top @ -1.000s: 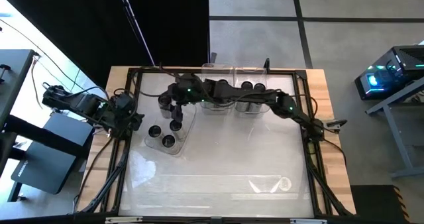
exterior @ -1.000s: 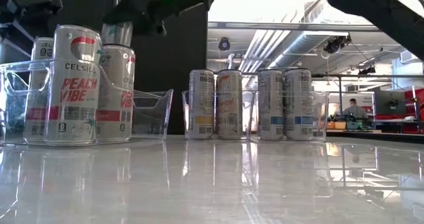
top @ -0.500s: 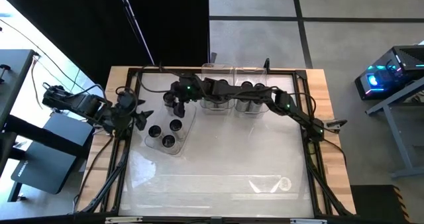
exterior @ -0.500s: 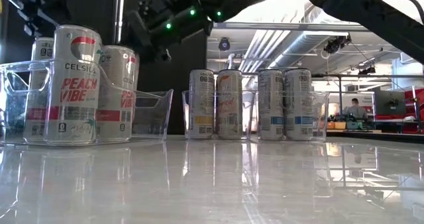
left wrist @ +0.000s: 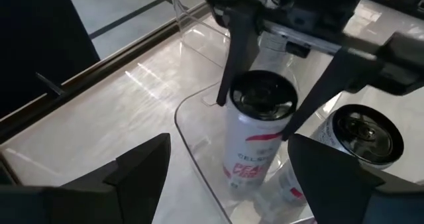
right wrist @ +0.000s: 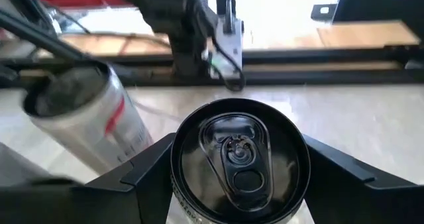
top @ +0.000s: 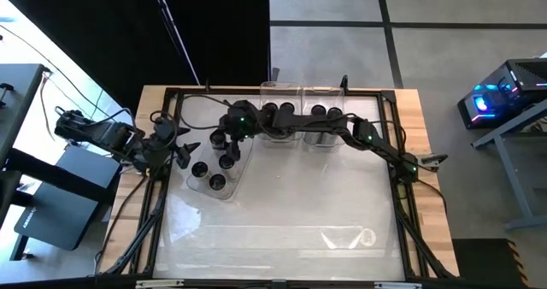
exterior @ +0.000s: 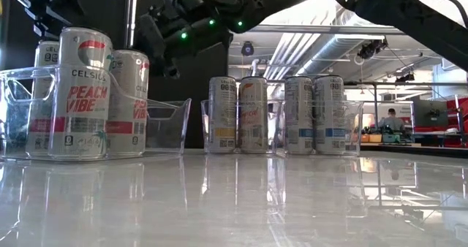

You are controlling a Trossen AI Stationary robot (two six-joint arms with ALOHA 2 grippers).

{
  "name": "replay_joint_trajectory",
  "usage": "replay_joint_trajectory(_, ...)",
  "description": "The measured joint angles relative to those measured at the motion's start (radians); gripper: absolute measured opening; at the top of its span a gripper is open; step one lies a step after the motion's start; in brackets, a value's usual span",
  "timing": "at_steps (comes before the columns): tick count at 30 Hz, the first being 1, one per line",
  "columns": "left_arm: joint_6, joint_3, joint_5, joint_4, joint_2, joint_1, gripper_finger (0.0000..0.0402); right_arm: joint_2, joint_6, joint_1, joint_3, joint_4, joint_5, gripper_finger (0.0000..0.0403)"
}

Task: Sort soda cans
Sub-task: Adjust the white pink soda cans

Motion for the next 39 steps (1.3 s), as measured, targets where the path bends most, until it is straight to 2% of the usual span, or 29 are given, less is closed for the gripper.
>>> replay_joint_trajectory(12, 0.008, 0.0, 0.046, -0.003, 0.013, 0.0, 0.0296, 0.022, -0.001, 0.014, 0.0, 0.005, -0.022, 0.0269)
replay_joint_trajectory(21, 0.042, 0.0, 0.058, -0.005, 0.012, 0.0, 0.0296, 0.022, 0.003, 0.014, 0.0, 0.036, -0.048, 0.0326)
replay_joint_trajectory(26, 0.062, 0.0, 0.073, -0.005, 0.012, 0.0, 0.0296, 0.014, 0.027, 0.013, 0.0, 0.103, -0.052, 0.0333)
replay_joint_trajectory(30, 0.065, 0.0, 0.092, -0.004, 0.012, 0.0, 0.0296, -0.022, 0.032, 0.006, 0.0, 0.127, -0.011, 0.0334)
replay_joint_trajectory(35, 0.084, 0.0, 0.118, 0.014, 0.017, 0.0, 0.0296, -0.106, -0.037, -0.008, 0.0, 0.092, 0.065, 0.0335)
replay_joint_trajectory(39, 0.234, 0.0, 0.175, 0.11, 0.042, 0.001, 0.0296, -0.196, -0.105, -0.025, 0.0, -0.059, 0.069, 0.0334)
